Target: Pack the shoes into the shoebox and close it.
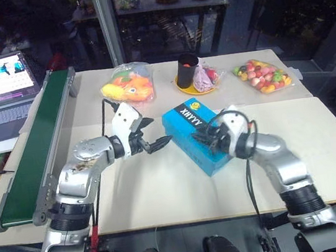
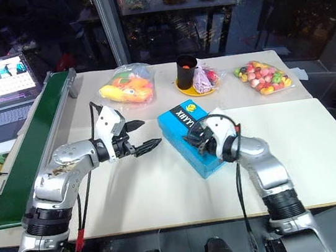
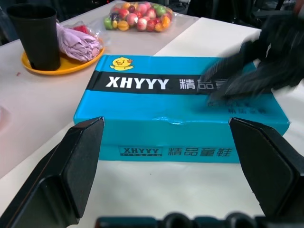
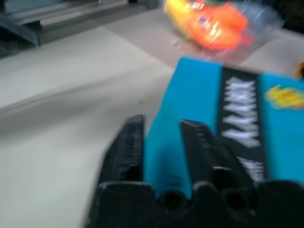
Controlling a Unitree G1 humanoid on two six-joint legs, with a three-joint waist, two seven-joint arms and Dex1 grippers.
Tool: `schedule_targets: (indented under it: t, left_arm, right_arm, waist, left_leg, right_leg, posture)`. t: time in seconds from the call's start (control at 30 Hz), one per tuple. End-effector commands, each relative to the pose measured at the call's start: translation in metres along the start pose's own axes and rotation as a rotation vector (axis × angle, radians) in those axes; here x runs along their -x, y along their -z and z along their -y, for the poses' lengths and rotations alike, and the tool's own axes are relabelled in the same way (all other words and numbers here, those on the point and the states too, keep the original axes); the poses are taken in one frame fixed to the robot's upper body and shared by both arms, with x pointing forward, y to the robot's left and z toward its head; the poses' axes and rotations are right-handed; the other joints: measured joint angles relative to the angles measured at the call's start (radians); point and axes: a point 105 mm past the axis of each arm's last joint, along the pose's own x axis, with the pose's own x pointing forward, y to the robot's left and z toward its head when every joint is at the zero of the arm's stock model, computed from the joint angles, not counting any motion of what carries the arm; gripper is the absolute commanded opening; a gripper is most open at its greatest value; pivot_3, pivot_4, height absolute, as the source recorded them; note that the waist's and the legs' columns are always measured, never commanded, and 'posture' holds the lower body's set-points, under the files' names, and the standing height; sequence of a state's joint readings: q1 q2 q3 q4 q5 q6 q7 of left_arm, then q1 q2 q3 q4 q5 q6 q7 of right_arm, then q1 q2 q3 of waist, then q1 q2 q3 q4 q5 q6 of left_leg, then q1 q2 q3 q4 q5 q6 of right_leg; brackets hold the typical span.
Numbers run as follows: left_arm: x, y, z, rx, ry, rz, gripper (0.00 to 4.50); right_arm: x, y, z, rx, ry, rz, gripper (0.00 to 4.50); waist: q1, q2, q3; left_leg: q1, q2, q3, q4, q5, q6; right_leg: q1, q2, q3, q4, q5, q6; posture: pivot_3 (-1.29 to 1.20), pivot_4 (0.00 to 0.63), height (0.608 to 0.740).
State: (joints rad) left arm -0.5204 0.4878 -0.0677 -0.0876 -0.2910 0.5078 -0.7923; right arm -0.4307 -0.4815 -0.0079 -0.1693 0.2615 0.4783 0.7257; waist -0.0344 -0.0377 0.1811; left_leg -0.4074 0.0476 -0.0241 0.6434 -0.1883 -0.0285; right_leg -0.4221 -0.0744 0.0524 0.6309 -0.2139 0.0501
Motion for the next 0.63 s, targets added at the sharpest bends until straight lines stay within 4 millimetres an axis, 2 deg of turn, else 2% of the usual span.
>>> schedule_targets:
  t: [0.03,0.17,0.27,0.37,0.47,0.57,0.63]
  left_arm:
    - [0.011,0.0,-0.005,-0.038,-0.055,0.064,4.5]
    - [0.018,0.007,0.003,-0.019,-0.051,0.072,4.5]
    - [0.025,0.024,0.013,0.019,-0.067,0.052,4.5]
    - [0.029,0.035,0.013,0.067,-0.139,0.065,4.5]
    - [0.033,0.074,0.02,0.088,-0.238,0.013,4.5]
    - [0.035,0.098,0.024,0.118,-0.303,-0.017,4.5]
    - [0.036,0.103,0.024,0.127,-0.313,-0.017,4.5]
  right_arm:
    - [0.033,-0.026,0.016,-0.001,0.085,0.056,3.19]
    - [0.062,-0.02,0.026,-0.024,0.198,0.025,4.45]
    - [0.095,0.007,0.031,-0.105,0.35,-0.002,4.45]
    - [0.115,0.026,0.035,-0.171,0.48,0.009,4.45]
    - [0.137,0.07,0.031,-0.21,0.638,-0.061,4.45]
    - [0.142,0.101,0.021,-0.227,0.689,-0.114,4.45]
    - [0.14,0.11,0.016,-0.235,0.688,-0.122,4.45]
  waist:
    - [0.003,0.0,0.0]
    - [0.01,0.0,0.0]
    - [0.016,0.0,0.0]
    - [0.02,0.0,0.0]
    - [0.02,0.0,-0.002]
    - [0.016,0.0,-0.003]
    - [0.015,0.0,-0.003]
  left_leg:
    - [0.0,0.0,0.0,0.0,0.0,0.0]
    - [-0.001,0.0,0.0,0.0,0.0,0.0]
    - [0.0,0.0,0.0,0.0,0.0,0.0]
    - [-0.001,0.0,0.001,0.0,0.0,0.0]
    - [0.0,0.0,0.001,0.001,0.0,0.0]
    - [0.002,0.0,0.002,0.0,0.0,0.0]
    - [0.002,0.0,0.003,0.0,0.0,0.0]
  right_leg:
    - [0.0,0.0,0.0,0.0,0.0,0.0]
    - [-0.001,0.0,0.0,0.0,0.0,0.0]
    - [0.0,0.0,0.0,-0.001,0.0,0.0]
    - [0.0,-0.001,0.0,0.0,-0.001,0.0]
    - [0.0,-0.001,0.001,-0.001,0.0,0.001]
    - [0.002,-0.001,0.001,-0.001,-0.002,-0.001]
    - [0.0,-0.001,0.003,0.0,-0.004,-0.006]
  posture:
    - [0.0,0.15,0.733]
    - [0.0,0.15,0.733]
    - [0.0,0.15,0.733]
    - [0.0,0.15,0.733]
    - [0.0,0.15,0.733]
    - [0.0,0.15,0.733]
    - [0.0,0.15,0.733]
